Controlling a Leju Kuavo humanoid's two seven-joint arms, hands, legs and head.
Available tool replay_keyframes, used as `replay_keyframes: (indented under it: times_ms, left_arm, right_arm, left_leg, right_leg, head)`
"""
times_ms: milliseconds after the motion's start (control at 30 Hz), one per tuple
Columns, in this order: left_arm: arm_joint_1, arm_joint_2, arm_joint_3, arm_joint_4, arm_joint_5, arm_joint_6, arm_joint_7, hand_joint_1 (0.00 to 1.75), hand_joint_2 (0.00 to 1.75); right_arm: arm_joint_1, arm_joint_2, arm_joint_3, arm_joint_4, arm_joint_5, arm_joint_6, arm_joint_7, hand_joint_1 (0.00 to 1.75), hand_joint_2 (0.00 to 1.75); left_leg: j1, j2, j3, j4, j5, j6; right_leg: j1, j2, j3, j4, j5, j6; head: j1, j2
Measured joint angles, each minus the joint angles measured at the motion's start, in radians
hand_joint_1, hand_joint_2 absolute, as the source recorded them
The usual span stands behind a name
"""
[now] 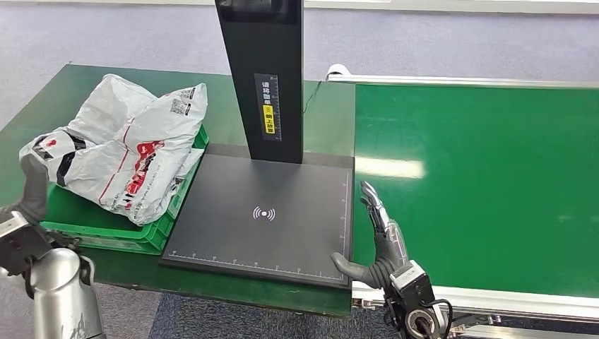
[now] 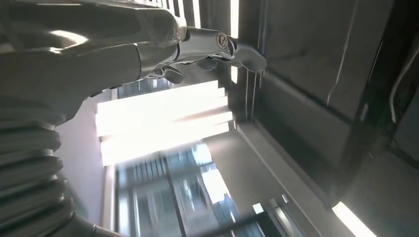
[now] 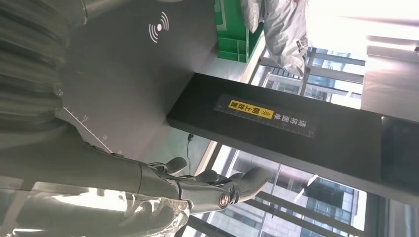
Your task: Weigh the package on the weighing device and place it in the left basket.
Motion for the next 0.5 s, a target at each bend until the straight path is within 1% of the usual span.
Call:
replay_keyframes:
  times_ms: [67,133,233,267,333,500]
  left_arm:
    - [0.026,0.019,-0.087,-0.005,0.106,-0.123,0.000,0.00,1.75]
    - [0.055,0.029,-0.155,-0.014,0.183,-0.278,0.003,0.00,1.75]
    - [0.106,0.034,-0.228,-0.020,0.259,-0.541,0.030,0.00,1.75]
    - [0.123,0.035,-0.248,-0.020,0.267,-0.612,0.039,0.00,1.75]
    - [0.151,0.035,-0.281,-0.018,0.258,-0.700,0.052,0.00,1.75]
    - [0.188,0.028,-0.335,0.015,0.299,-0.861,0.091,0.00,1.75]
  right_arm:
    - [-0.002,0.000,-0.001,0.000,-0.005,0.001,-0.001,0.00,1.75]
    - [-0.003,-0.001,-0.002,0.000,-0.008,0.004,-0.003,0.00,1.75]
    - [-0.004,-0.001,-0.006,0.000,-0.011,0.010,-0.005,0.00,1.75]
    - [-0.004,-0.001,-0.008,0.000,-0.011,0.011,-0.006,0.00,1.75]
    - [-0.004,-0.001,-0.010,0.000,-0.012,0.014,-0.006,0.00,1.75]
    - [-0.008,0.001,-0.014,0.000,-0.019,0.022,-0.007,0.00,1.75]
  left_leg:
    - [0.000,0.000,0.000,0.000,0.000,0.000]
    - [0.000,0.000,0.000,0.000,0.000,0.000]
    - [0.000,0.000,0.000,0.000,0.000,0.000]
    - [0.000,0.000,0.000,0.000,-0.001,0.000]
    - [0.000,0.000,-0.001,0.000,-0.001,0.000]
    - [0.000,0.000,-0.001,0.000,-0.001,0.000]
  right_leg:
    - [0.000,0.000,0.000,0.000,0.000,0.000]
    - [0.000,0.000,0.000,0.000,0.000,0.000]
    - [0.000,0.000,0.000,0.000,0.000,0.000]
    - [0.000,0.000,-0.001,0.000,0.000,0.000]
    - [0.000,0.000,-0.001,0.000,0.000,0.000]
    - [0.000,0.000,-0.001,0.000,0.000,0.000]
  head:
    - [0.000,0.000]
    - [0.000,0.000]
    - [0.000,0.000]
    - [0.000,0.000]
    - [0.000,0.000]
    - [0.000,0.000]
